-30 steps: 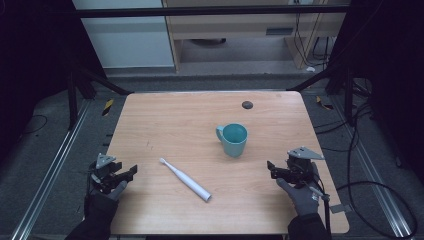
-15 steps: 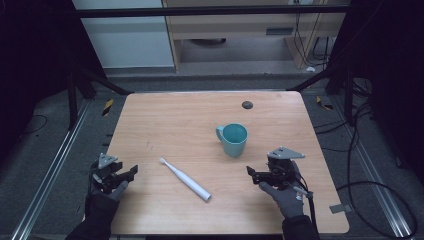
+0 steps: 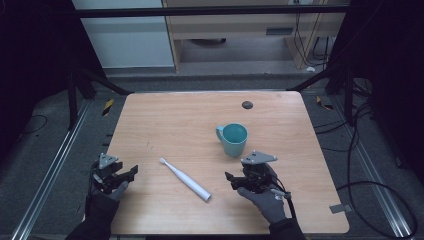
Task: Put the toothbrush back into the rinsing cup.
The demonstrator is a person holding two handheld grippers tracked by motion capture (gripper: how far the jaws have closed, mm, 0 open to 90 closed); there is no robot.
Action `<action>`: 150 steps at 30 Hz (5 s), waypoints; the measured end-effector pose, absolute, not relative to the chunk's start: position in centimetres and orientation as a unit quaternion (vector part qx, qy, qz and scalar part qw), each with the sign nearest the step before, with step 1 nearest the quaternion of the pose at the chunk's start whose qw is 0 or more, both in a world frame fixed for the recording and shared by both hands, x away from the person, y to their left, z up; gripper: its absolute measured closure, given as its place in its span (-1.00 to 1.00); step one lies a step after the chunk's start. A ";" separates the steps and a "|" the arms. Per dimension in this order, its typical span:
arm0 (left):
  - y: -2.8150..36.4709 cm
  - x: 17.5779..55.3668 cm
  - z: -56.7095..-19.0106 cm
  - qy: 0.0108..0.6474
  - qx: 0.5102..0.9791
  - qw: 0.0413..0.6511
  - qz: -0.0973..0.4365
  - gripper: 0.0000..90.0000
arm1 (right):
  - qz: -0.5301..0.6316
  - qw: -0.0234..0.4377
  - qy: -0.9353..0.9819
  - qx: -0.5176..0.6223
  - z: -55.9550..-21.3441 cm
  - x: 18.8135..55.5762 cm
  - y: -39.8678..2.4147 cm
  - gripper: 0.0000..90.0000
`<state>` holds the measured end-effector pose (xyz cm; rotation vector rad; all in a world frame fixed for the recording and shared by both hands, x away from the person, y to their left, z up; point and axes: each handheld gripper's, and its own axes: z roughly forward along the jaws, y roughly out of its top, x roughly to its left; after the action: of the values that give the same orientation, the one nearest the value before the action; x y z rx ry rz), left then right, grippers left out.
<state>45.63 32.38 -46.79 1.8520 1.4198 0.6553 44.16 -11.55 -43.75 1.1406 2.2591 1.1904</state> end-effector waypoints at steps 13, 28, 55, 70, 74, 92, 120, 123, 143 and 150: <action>32.4 45.6 -46.8 0.548 0.716 0.350 0.253 -0.21 | 0.412 0.151 0.819 0.369 -45.0 43.3 -7.7 -0.11; 32.4 45.7 -46.8 0.548 0.718 0.348 0.252 -0.21 | 0.396 0.126 0.842 0.344 -47.0 42.6 -4.6 0.06; 32.4 45.8 -47.0 0.550 0.719 0.347 0.247 -0.21 | 0.371 0.114 0.858 0.335 -49.6 42.7 -2.5 0.40; 32.4 45.8 -47.0 0.551 0.718 0.346 0.247 -0.21 | 0.376 0.100 0.860 0.329 -49.8 42.8 -2.6 0.46; 32.5 45.8 -47.0 0.551 0.718 0.346 0.247 -0.21 | 0.382 0.095 0.859 0.327 -49.7 42.9 -2.8 0.46; 32.4 45.8 -47.0 0.551 0.719 0.345 0.248 -0.21 | 0.376 0.066 0.865 0.325 -49.6 42.5 -7.2 0.46; 32.6 45.8 -47.0 0.551 0.719 0.344 0.247 -0.21 | 0.358 0.114 0.877 0.300 -49.5 44.0 -3.7 0.38; 32.5 45.8 -47.0 0.551 0.718 0.344 0.248 -0.21 | 0.359 0.114 0.874 0.307 -49.6 44.1 -3.8 0.46; 32.5 45.8 -47.0 0.551 0.719 0.343 0.248 -0.21 | 0.366 0.103 0.875 0.300 -48.8 43.1 -7.5 0.47; 32.5 45.8 -47.0 0.552 0.719 0.342 0.249 -0.21 | 0.363 0.101 0.877 0.298 -48.8 42.2 -10.2 0.47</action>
<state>45.77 32.47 -47.04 1.8691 1.4341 0.6475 42.20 -10.19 -48.76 0.8795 2.5912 1.0729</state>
